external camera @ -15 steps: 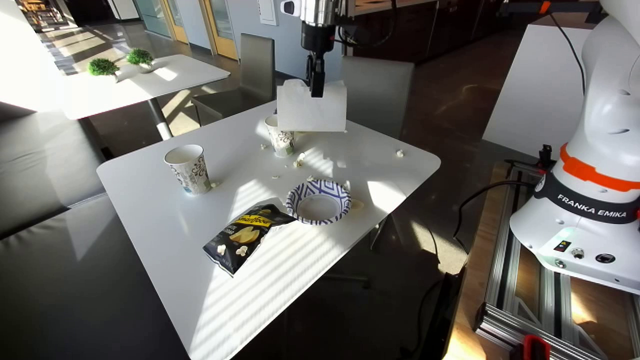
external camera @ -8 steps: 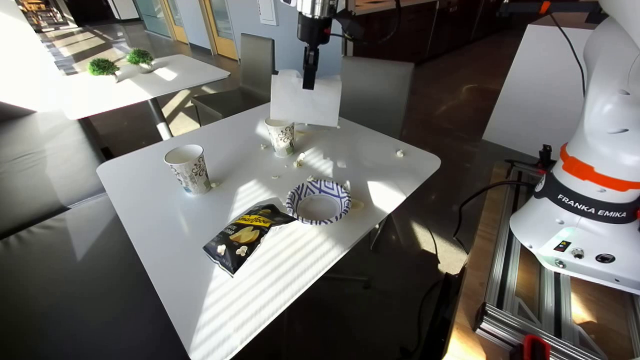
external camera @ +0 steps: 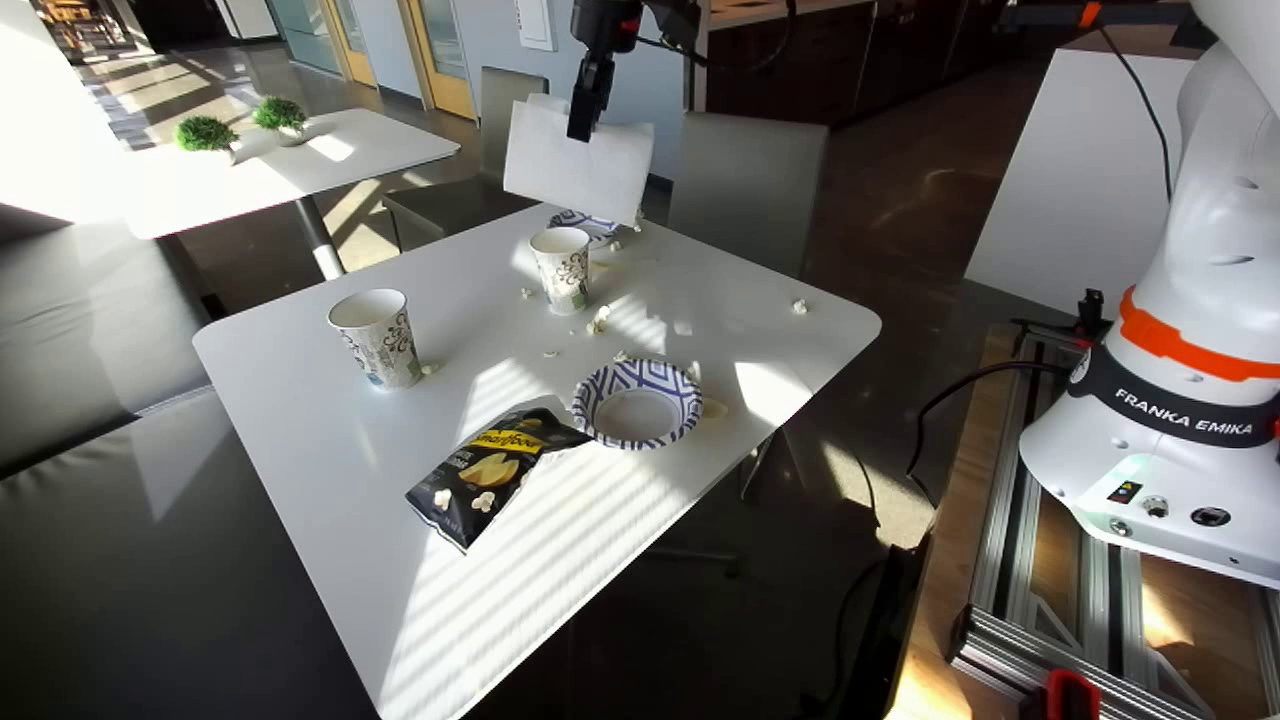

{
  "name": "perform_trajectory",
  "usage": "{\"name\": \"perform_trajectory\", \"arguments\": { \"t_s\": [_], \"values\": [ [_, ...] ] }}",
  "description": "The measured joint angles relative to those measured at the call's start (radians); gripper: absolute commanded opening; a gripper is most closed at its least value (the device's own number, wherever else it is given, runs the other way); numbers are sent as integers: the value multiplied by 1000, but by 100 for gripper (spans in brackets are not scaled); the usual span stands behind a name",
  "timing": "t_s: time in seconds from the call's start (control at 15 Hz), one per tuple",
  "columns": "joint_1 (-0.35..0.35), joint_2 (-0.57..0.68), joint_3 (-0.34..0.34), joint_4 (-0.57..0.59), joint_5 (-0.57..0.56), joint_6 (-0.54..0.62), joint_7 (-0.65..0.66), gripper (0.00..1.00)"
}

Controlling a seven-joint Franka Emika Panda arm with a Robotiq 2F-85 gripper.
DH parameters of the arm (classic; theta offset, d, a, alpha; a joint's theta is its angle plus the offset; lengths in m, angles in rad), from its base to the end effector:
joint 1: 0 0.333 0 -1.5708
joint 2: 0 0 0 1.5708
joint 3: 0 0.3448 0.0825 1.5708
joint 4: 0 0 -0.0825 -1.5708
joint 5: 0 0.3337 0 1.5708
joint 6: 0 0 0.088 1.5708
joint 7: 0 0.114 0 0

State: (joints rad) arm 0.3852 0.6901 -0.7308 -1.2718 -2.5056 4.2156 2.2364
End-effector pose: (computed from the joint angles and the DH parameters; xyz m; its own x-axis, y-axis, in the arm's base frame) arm 0.5605 0.0151 0.4258 0.8254 0.4783 0.2999 0.4739 -0.8757 0.0924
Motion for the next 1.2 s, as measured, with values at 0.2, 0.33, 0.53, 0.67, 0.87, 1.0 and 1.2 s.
{"name": "perform_trajectory", "arguments": {
  "t_s": [0.2, 0.33, 0.53, 0.67, 0.87, 1.0, 1.2],
  "values": [
    [-33, 4, 38, 65, 0, 0, 63, 0],
    [-55, 11, 72, 89, 0, 0, 84, 0],
    [-67, 18, 88, 95, 0, 0, 90, 0],
    [-68, 19, 88, 96, 0, 0, 91, 0],
    [-68, 19, 89, 96, 0, 0, 92, 0],
    [-70, 18, 94, 96, 0, -4, 92, 0],
    [-75, 22, 110, 102, 0, -12, 95, 0]
  ]
}}
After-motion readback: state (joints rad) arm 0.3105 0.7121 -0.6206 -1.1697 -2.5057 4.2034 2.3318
